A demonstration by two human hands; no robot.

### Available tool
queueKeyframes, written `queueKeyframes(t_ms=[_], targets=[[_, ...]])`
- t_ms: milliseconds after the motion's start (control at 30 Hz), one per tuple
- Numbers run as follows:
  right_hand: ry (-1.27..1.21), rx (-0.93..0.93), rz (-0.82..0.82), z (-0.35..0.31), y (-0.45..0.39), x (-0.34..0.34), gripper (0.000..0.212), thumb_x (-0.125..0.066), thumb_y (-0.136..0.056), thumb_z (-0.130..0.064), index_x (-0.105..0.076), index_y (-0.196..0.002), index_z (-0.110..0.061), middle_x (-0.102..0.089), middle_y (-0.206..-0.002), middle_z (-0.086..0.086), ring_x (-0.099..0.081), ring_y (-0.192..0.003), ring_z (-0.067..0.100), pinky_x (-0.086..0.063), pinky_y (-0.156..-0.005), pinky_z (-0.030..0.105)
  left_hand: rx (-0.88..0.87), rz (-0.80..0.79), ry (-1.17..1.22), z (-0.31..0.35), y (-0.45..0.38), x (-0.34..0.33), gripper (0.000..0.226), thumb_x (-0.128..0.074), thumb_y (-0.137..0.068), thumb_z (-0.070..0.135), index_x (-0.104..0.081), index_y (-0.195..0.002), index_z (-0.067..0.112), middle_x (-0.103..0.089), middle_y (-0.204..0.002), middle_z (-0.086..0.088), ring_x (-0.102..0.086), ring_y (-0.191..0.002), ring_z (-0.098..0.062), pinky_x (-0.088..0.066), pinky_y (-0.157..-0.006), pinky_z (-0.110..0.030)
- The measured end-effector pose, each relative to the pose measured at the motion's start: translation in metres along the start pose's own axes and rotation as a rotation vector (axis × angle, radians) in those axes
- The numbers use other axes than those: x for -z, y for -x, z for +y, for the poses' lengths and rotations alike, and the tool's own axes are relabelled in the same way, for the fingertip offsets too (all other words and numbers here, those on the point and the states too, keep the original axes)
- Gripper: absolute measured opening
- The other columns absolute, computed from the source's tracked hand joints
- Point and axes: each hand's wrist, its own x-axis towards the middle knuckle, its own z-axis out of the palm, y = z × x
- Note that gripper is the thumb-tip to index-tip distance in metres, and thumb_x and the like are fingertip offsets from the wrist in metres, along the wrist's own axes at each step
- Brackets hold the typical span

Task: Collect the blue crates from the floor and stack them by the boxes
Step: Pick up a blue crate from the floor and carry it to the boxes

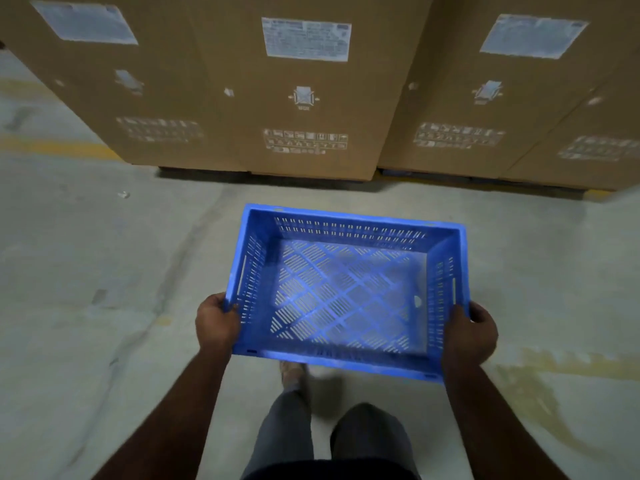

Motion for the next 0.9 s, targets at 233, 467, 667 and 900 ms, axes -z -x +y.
queueKeyframes(t_ms=[233,467,667,900], targets=[[0.055,-0.086,-0.031,-0.002,-0.105,-0.196,0.035,-0.067,-0.081,-0.025,-0.076,-0.111,-0.010,-0.076,-0.103,0.014,-0.071,-0.097,0.032,-0.052,-0.086,0.037,0.034,-0.031,-0.216,0.043,-0.168,-0.114,0.034,-0.066,-0.081,0.005,-0.072,-0.114,0.007,-0.073,-0.106,-0.020,-0.068,-0.102,-0.042,-0.051,-0.088,-0.042],[0.072,-0.168,-0.067,0.084,-0.232,-0.398,0.033,-0.069,-0.085,-0.020,-0.076,-0.114,-0.007,-0.076,-0.103,0.014,-0.071,-0.095,0.027,-0.054,-0.084,0.032,0.011,-0.070,-0.437,0.013,-0.330,-0.281,0.025,-0.062,-0.082,0.002,-0.075,-0.102,0.007,-0.073,-0.101,-0.021,-0.067,-0.097,-0.042,-0.046,-0.078,-0.035],[0.053,-0.249,-0.048,0.151,-0.304,-0.512,0.030,-0.068,-0.077,-0.024,-0.079,-0.103,-0.016,-0.076,-0.084,-0.002,-0.073,-0.081,0.018,-0.061,-0.079,0.038,-0.006,-0.051,-0.593,-0.017,-0.427,-0.390,0.025,-0.063,-0.087,0.012,-0.076,-0.109,0.007,-0.073,-0.104,-0.026,-0.068,-0.099,-0.046,-0.053,-0.085,-0.044],[0.003,-0.301,-0.015,0.187,-0.344,-0.571,0.019,-0.070,-0.071,-0.019,-0.079,-0.086,-0.027,-0.072,-0.072,-0.010,-0.070,-0.069,0.012,-0.061,-0.071,0.035,0.070,0.007,-0.494,-0.032,-0.467,-0.455,0.029,-0.061,-0.080,0.001,-0.076,-0.104,0.007,-0.074,-0.098,-0.021,-0.068,-0.094,-0.040,-0.042,-0.074,-0.031]])
